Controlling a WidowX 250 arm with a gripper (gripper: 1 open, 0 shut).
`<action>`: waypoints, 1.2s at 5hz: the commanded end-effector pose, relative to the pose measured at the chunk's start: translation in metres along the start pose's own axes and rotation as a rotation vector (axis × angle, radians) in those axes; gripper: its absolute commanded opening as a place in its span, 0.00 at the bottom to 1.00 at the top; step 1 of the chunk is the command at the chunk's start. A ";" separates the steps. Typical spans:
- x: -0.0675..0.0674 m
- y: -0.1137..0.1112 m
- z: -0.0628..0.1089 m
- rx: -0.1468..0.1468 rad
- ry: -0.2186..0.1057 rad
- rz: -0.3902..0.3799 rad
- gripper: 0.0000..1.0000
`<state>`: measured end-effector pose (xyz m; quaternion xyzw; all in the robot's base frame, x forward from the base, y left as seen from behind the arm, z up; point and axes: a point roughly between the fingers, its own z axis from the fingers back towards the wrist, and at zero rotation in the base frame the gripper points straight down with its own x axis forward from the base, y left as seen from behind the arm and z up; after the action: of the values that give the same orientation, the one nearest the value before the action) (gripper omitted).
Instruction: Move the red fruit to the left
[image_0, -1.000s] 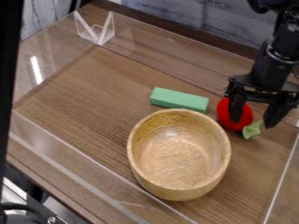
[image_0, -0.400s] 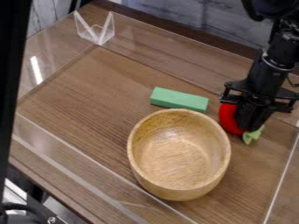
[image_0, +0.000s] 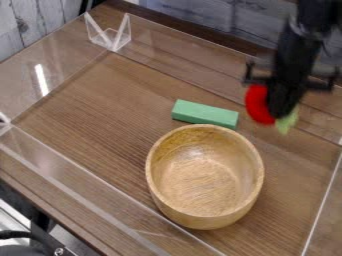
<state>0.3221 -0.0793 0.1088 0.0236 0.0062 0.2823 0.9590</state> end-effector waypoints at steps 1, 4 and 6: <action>0.012 0.029 0.040 -0.068 -0.047 0.036 0.00; 0.035 0.140 0.036 -0.064 -0.051 0.044 0.00; 0.040 0.182 0.025 -0.052 -0.063 -0.001 0.00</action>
<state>0.2552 0.0936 0.1266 0.0029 0.0002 0.2886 0.9574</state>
